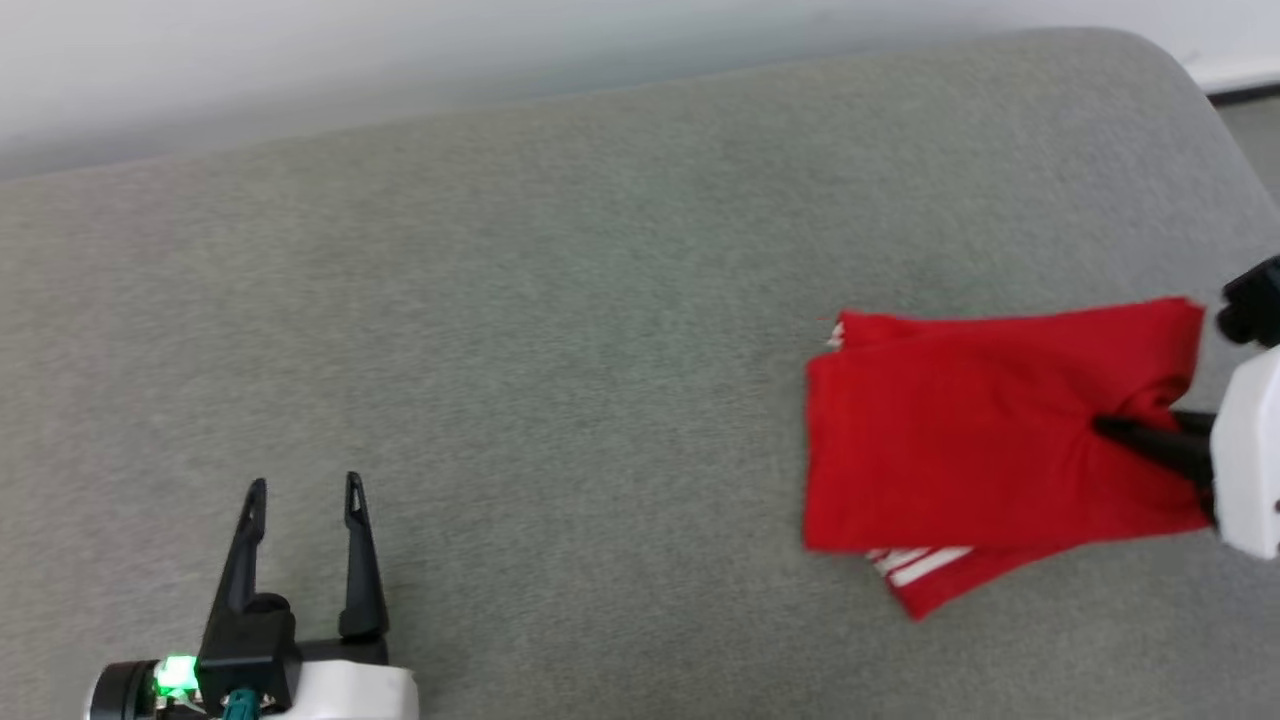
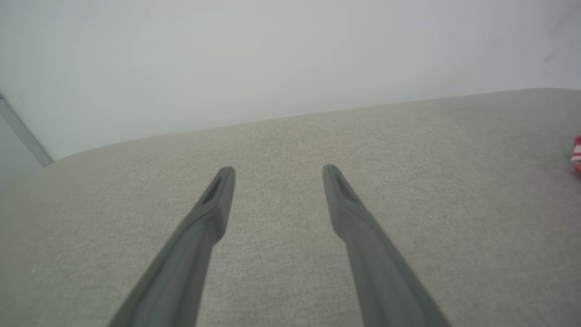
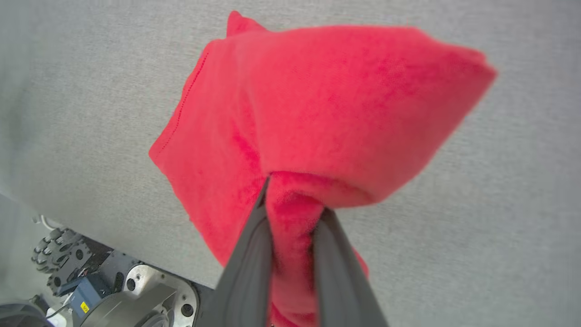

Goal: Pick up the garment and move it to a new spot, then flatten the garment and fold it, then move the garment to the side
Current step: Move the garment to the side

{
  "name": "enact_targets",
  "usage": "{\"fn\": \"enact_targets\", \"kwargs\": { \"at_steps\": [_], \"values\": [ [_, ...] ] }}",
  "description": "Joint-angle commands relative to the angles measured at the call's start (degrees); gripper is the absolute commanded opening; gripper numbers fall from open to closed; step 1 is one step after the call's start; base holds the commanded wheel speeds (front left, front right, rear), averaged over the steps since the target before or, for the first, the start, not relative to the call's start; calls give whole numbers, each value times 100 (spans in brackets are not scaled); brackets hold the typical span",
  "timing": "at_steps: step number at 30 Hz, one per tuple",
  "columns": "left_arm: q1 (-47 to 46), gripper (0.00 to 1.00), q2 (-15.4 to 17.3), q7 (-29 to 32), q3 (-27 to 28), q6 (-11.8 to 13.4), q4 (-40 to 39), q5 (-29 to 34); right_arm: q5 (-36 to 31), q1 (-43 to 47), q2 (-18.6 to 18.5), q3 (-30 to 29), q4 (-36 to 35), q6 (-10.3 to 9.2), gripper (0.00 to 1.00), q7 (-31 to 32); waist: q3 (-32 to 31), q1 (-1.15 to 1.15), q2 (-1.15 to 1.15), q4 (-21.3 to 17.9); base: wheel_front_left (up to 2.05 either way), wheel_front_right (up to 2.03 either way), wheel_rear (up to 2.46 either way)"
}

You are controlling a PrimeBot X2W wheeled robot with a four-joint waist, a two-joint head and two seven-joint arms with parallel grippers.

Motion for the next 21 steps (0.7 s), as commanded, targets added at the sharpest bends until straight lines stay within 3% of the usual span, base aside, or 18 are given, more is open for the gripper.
{"fn": "enact_targets", "kwargs": {
  "at_steps": [1, 8, 21],
  "values": [
    [-44, 100, 60, -11, 48, 1, -50, 36, -119, -178, -79, -40, 70, -4, 0, -72, 340, 0, 0, -390, 0, 0, 0],
    [-297, 100, 319, -12, 207, -13, -311, 99, -815, -733, -392, -290, 774, -5, 0, -300, 1013, 0, 0, -685, 0, 0, 0],
    [-657, 100, 643, -6, 372, 58, -733, 102, -1897, -1599, -443, -875, 2216, -6, 0, -871, 2021, 0, 0, -558, 0, 0, 0]
  ]
}}
